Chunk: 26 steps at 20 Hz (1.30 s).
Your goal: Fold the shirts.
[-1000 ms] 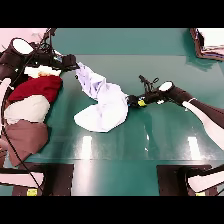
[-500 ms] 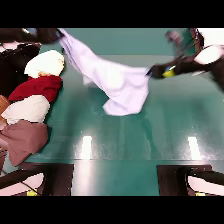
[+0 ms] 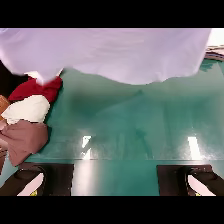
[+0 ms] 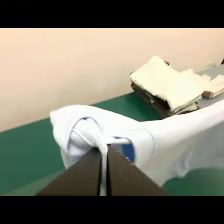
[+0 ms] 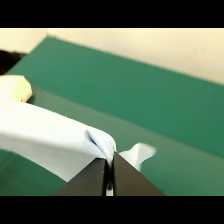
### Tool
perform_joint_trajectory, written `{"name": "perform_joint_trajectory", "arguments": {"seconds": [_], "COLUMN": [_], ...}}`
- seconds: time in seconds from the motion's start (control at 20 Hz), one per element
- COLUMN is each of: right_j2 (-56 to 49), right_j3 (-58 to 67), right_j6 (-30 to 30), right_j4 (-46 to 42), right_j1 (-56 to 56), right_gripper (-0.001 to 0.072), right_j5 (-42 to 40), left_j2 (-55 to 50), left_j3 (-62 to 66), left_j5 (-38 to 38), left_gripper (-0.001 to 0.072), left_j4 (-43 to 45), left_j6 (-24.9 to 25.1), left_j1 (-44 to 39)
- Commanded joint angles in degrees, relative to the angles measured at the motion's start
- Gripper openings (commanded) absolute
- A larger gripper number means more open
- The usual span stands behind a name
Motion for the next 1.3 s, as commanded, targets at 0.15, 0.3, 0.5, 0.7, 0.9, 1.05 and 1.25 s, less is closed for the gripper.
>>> {"name": "perform_joint_trajectory", "arguments": {"seconds": [0.15, 0.3, 0.5, 0.7, 0.9, 1.05, 1.25], "right_j2": [2.71, -4.46, -20.41, -38.38, -50.80, -54.07, -51.84], "right_j3": [5.79, 8.37, 8.70, 8.70, 8.70, 8.70, 8.70], "right_j6": [5.11, 6.71, 7.08, 5.20, 4.57, 4.61, 4.59], "right_j4": [-8.26, -8.50, -8.41, -6.93, -1.64, -0.83, -0.98], "right_j1": [-0.17, -0.13, -0.13, -0.13, -0.13, -0.13, -1.05], "right_gripper": [0.0013, 0.0013, 0.0013, 0.0014, 0.0014, 0.0018, 0.0394], "right_j5": [2.08, 7.21, 14.93, 18.12, 12.55, 8.98, 10.73], "left_j2": [1.97, -1.05, -7.85, -17.73, -30.88, -35.54, -34.91], "left_j3": [1.99, -3.08, -19.30, -35.69, -38.38, -37.75, -33.73], "left_j5": [-1.38, -4.35, -6.84, -0.52, 12.87, 19.17, 7.98], "left_gripper": [0.0025, 0.0025, 0.0025, 0.0025, 0.0026, 0.0153, 0.0542], "left_j4": [-0.83, 5.46, 5.92, 6.05, 6.16, 6.14, 6.32], "left_j6": [0.04, -2.51, -4.68, -4.39, -2.32, -3.21, -3.41], "left_j1": [0.04, 0.04, 0.04, 0.04, 0.04, 0.04, 2.78]}}
